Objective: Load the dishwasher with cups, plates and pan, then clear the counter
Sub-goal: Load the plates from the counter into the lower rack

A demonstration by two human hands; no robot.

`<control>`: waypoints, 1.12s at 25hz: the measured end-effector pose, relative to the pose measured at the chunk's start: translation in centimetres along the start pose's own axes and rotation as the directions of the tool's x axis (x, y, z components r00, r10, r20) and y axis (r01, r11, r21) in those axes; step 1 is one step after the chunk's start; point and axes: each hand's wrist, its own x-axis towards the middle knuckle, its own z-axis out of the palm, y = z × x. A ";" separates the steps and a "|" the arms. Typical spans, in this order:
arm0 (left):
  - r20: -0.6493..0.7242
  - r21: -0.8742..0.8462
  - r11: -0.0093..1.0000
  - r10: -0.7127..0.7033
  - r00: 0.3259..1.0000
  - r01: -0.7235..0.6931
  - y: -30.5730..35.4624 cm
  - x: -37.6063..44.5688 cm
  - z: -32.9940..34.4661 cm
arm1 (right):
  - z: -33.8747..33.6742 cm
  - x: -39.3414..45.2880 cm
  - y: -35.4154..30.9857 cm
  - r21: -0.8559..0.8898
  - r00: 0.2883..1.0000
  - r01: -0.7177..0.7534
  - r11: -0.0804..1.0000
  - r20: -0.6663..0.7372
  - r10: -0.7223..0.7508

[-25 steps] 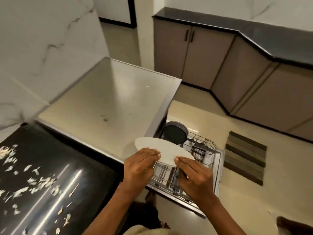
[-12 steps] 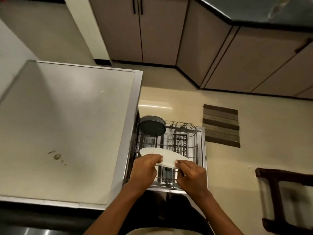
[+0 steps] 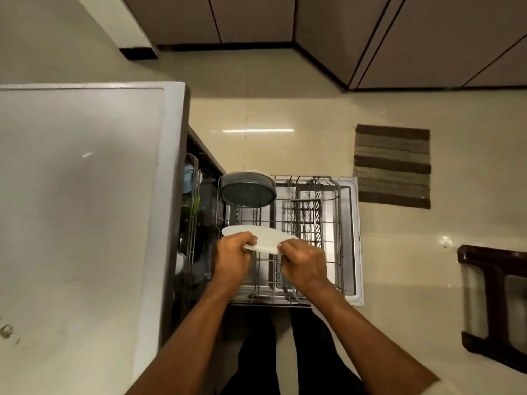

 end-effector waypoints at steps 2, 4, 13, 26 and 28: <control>-0.021 -0.039 0.980 -0.198 0.980 0.197 -1.5 2.3 2.2 | 2.8 2.5 2.3 0.002 1.000 0.000 1.000 0.013 -0.001; -0.089 -0.076 0.957 -0.285 0.954 0.279 -3.4 4.0 4.3 | 5.6 4.8 4.3 0.012 0.999 0.007 1.000 0.049 -0.007; -0.179 0.015 0.957 -0.283 0.942 0.290 -11.4 11.0 10.1 | 15.6 11.1 9.8 0.091 0.996 0.070 0.993 0.045 -0.074; -0.158 0.101 0.936 -0.319 0.934 0.337 -17.1 13.9 13.1 | 22.2 12.7 11.4 0.111 0.992 -0.046 0.993 0.120 0.032; -0.141 0.114 0.926 -0.343 0.929 0.360 -17.8 14.0 13.4 | 23.0 12.9 11.9 0.108 0.986 -0.054 0.993 0.163 0.036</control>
